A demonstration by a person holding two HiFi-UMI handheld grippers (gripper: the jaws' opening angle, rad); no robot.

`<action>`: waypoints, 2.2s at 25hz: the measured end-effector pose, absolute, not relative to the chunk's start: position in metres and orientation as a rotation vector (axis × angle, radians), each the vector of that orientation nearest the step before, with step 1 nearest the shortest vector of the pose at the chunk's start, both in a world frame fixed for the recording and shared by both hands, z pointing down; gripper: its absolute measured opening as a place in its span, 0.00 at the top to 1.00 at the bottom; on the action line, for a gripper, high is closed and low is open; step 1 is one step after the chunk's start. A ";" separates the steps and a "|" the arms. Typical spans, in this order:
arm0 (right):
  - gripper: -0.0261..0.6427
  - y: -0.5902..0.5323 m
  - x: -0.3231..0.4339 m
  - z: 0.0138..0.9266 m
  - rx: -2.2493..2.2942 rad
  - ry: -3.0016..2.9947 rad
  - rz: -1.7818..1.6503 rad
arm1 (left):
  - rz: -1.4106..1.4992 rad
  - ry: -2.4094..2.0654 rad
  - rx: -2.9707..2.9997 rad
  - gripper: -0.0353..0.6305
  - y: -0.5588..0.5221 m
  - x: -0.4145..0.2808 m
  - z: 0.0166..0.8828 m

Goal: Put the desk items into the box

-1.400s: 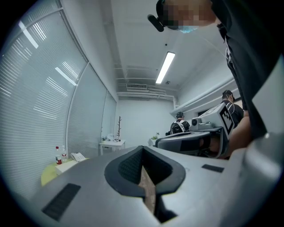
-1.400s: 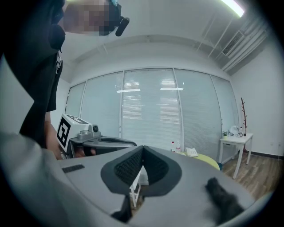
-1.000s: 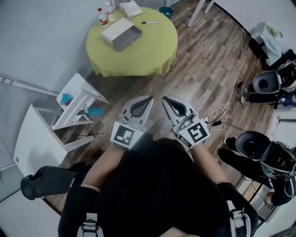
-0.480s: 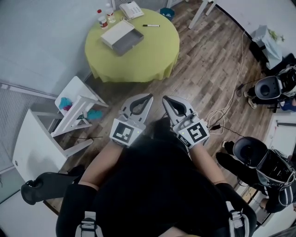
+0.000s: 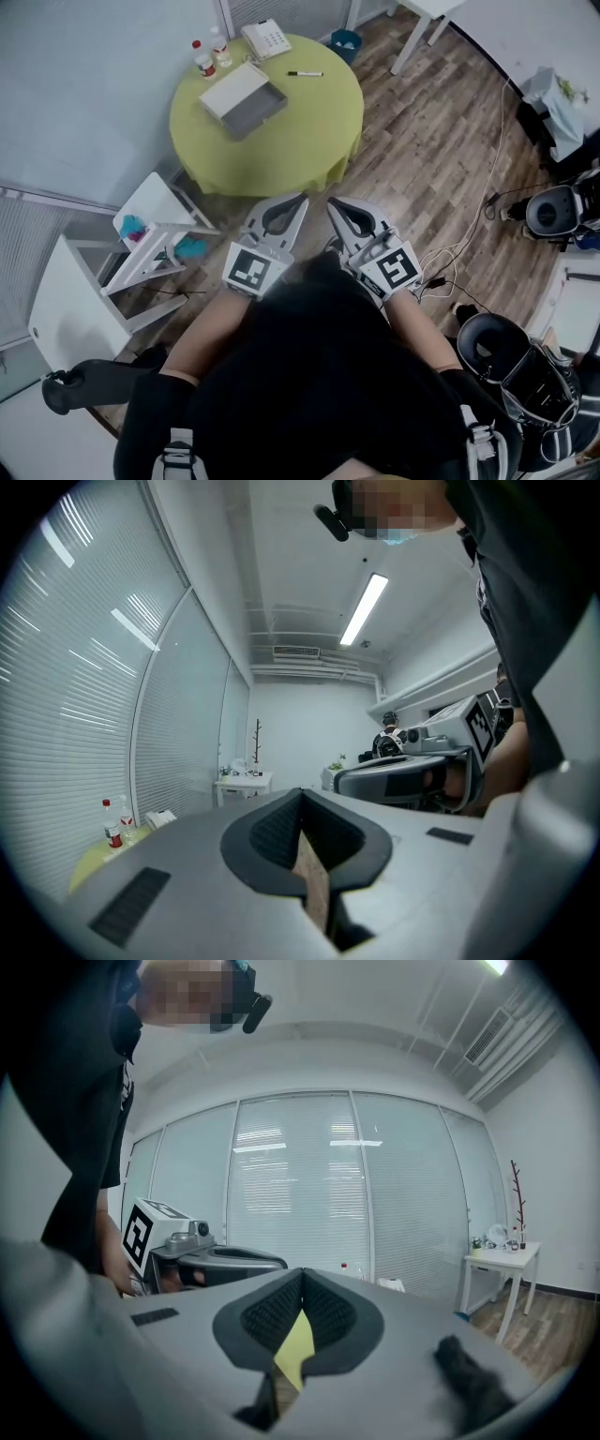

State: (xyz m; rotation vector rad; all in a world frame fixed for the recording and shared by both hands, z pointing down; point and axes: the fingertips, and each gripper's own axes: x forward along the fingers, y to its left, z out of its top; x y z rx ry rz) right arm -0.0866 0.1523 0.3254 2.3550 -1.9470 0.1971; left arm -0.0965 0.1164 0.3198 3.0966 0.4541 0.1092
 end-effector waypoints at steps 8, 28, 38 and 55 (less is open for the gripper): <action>0.94 0.154 -0.010 0.313 2.315 -2.053 0.157 | 0.113 0.352 3.119 0.94 0.124 -0.022 0.314; 0.94 0.162 0.116 0.326 2.178 -2.207 0.193 | 0.226 0.165 3.101 0.94 0.142 0.098 0.332; 0.94 0.103 0.182 0.341 2.124 -2.191 0.251 | 0.204 0.141 3.079 0.94 0.080 0.168 0.347; 0.94 -0.032 0.252 0.356 1.992 -2.222 0.278 | 0.174 0.085 3.091 0.94 -0.051 0.240 0.362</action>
